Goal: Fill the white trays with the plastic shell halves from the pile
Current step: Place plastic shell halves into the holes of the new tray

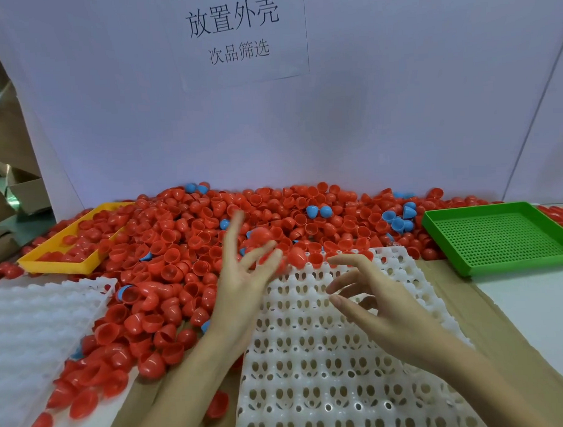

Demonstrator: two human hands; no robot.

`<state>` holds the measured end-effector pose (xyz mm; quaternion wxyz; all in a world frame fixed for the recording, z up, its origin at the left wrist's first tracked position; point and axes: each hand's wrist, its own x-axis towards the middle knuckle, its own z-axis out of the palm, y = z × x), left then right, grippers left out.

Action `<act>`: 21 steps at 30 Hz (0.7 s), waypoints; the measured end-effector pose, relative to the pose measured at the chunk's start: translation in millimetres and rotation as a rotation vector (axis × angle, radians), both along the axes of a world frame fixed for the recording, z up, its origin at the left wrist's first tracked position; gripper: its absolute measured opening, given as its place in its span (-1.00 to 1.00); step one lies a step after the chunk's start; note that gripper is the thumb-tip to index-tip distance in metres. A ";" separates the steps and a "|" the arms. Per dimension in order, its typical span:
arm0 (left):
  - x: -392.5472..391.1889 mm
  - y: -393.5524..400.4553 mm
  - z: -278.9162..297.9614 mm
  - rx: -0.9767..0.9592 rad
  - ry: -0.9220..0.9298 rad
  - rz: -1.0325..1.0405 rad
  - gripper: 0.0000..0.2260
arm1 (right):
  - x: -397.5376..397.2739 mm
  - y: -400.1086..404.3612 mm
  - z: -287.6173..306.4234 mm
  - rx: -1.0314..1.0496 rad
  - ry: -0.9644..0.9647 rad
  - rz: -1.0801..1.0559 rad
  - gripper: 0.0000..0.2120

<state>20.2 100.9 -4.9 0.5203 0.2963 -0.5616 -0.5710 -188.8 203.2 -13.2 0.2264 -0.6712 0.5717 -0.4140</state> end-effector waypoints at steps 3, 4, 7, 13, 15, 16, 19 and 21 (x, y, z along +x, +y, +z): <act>5.9 -7.9 -2.6 0.166 0.114 0.117 -0.16 | -0.2 0.2 -1.9 0.014 0.019 0.018 -0.63; 6.3 -9.2 -3.5 0.207 0.119 0.121 -0.18 | 0.1 0.3 -1.9 0.015 0.020 0.022 -0.64; 5.1 -10.5 -3.1 0.263 0.141 0.067 -0.39 | 0.4 0.3 -1.6 0.014 0.016 0.022 -0.65; -2.9 2.1 -3.0 0.182 -0.004 -0.116 -0.69 | 3.4 -0.9 -0.2 -0.071 -0.032 0.000 -0.42; -7.1 6.5 -4.5 0.141 -0.042 -0.180 -0.71 | 5.7 -1.4 2.3 -0.153 0.020 0.000 -0.39; -9.0 8.8 -5.5 0.128 -0.047 -0.224 -0.71 | 7.0 -1.8 2.8 -0.195 0.045 -0.006 -0.43; -12.5 13.8 -7.5 0.120 -0.059 -0.311 -0.71 | 9.7 -2.4 1.4 -0.285 0.063 -0.072 -0.60; -12.7 14.9 -6.7 0.096 -0.070 -0.322 -0.71 | 9.8 -2.3 0.2 -0.275 0.036 -0.123 -0.68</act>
